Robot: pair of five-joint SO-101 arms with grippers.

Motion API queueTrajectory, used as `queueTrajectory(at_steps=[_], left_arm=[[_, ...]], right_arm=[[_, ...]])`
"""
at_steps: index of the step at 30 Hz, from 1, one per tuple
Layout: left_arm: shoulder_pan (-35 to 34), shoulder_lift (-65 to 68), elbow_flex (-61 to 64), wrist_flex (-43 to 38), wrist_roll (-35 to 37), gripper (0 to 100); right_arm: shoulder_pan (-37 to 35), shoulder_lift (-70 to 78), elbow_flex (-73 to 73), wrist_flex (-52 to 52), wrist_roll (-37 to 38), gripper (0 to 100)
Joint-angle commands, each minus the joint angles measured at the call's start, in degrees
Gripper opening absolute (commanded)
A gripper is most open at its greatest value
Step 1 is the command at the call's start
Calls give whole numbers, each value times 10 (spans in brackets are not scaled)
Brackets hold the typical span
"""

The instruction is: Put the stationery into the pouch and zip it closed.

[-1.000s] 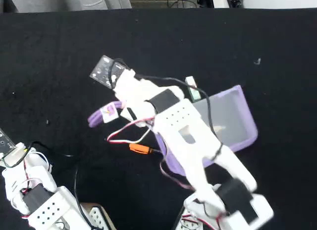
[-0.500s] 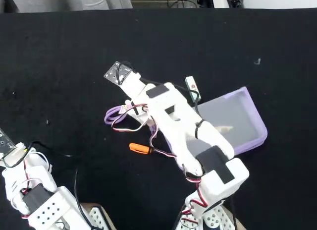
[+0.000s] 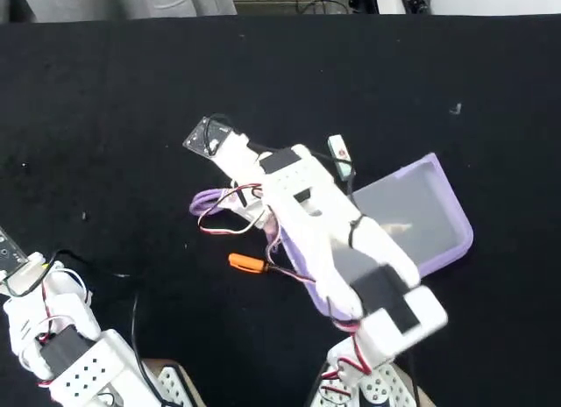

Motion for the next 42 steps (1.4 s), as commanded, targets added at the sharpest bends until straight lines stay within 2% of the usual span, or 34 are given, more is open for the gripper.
queueTrajectory(at_steps=[1,5,8,18,23,26,32,42], left_arm=[[6,-2,14,1,-1,30],[6,-2,14,1,-1,30],[6,-2,14,1,-1,30],[6,-2,14,1,-1,30],[6,-2,14,1,-1,30],[6,-2,14,1,-1,30],[6,-2,14,1,-1,30],[6,-2,14,1,-1,30]], right_arm=[[5,-110,-25,59,-45,243],[3,-150,-2,64,-111,243],[4,-155,19,62,-129,243],[2,-152,92,-4,-130,248],[5,-143,91,-3,-131,248],[8,-136,109,-6,-164,247],[47,-131,131,-34,-174,244],[45,-125,135,-44,-187,243]])
